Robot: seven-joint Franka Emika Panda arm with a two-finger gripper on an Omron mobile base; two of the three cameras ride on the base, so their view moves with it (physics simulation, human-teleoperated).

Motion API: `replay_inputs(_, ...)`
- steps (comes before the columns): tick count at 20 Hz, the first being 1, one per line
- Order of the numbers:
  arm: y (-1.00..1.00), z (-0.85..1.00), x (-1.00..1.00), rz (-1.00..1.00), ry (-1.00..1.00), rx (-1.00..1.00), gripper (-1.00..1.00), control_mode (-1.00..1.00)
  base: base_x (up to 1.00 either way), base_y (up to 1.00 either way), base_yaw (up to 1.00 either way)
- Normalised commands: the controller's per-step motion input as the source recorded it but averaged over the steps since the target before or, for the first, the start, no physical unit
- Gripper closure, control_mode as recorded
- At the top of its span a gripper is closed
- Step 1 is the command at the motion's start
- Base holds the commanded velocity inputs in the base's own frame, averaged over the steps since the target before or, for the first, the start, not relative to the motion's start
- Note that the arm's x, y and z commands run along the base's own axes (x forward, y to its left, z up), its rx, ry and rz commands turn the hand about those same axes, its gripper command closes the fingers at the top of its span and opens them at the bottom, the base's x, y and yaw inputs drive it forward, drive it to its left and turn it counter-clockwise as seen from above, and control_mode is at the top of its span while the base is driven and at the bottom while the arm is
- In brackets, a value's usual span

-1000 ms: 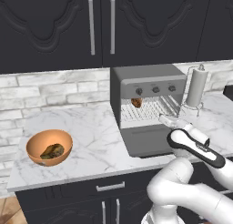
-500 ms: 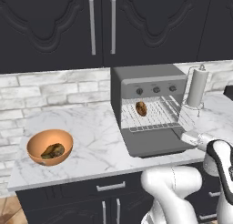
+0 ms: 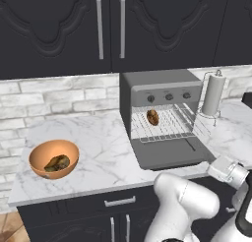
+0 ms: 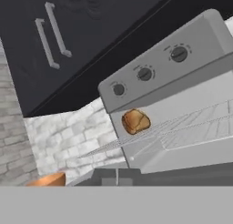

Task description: Pick up the heated bread from the toaster oven and place it in the bowl. Then move the bread bowl to the dining counter.

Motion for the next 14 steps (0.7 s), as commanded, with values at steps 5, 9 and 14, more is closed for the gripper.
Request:
replay_inputs(5, 0.0, 0.32, -0.19, -0.04, 0.1, 0.0, 1.0, -1.0, 0.0, 0.0, 0.0)
replay_inputs(9, 0.0, 0.58, -0.01, -0.02, 0.35, -0.01, 1.0, -1.0, 0.0, 0.0, 0.0)
replay_inputs(14, 0.03, 0.63, 0.0, -0.02, 0.44, -0.04, 1.0, -1.0, 0.0, 0.0, 0.0)
